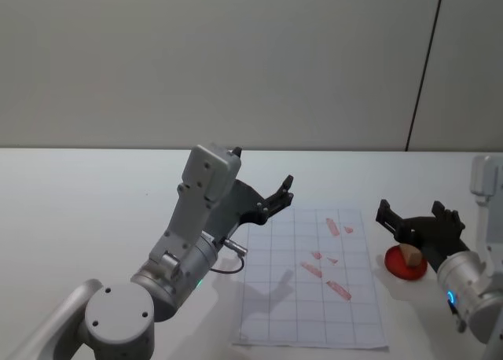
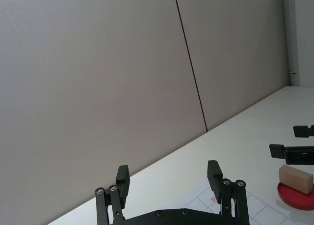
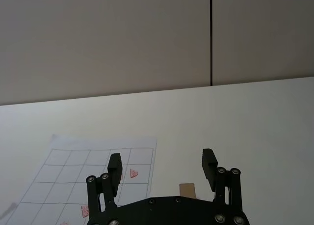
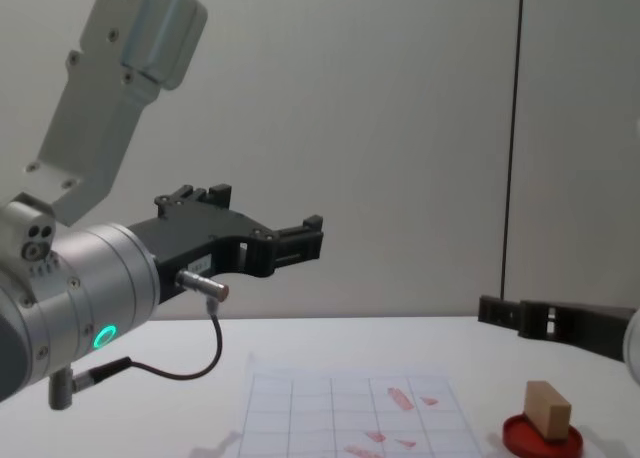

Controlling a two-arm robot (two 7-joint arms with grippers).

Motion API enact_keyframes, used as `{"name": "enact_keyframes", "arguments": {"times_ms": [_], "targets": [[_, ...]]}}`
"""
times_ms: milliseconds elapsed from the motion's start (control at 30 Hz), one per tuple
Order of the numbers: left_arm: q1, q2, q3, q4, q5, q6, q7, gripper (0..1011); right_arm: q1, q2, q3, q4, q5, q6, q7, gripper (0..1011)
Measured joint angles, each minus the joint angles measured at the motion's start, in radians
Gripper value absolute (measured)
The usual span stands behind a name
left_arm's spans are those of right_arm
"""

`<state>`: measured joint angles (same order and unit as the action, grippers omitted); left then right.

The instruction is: Use the one hand to pick up the stamp and affix it onto the A4 paper.

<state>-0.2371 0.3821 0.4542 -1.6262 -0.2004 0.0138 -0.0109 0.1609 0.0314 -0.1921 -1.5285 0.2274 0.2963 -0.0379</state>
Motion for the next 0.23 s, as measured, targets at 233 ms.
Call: {"name": "enact_keyframes", "arguments": {"times_ms": [233], "targets": [[0.0, 0.0, 0.0, 0.0, 0.0, 0.0, 0.0, 1002, -0.005, 0.002, 0.001, -0.013, 0.004, -0.008, 0.007, 1001]]}}
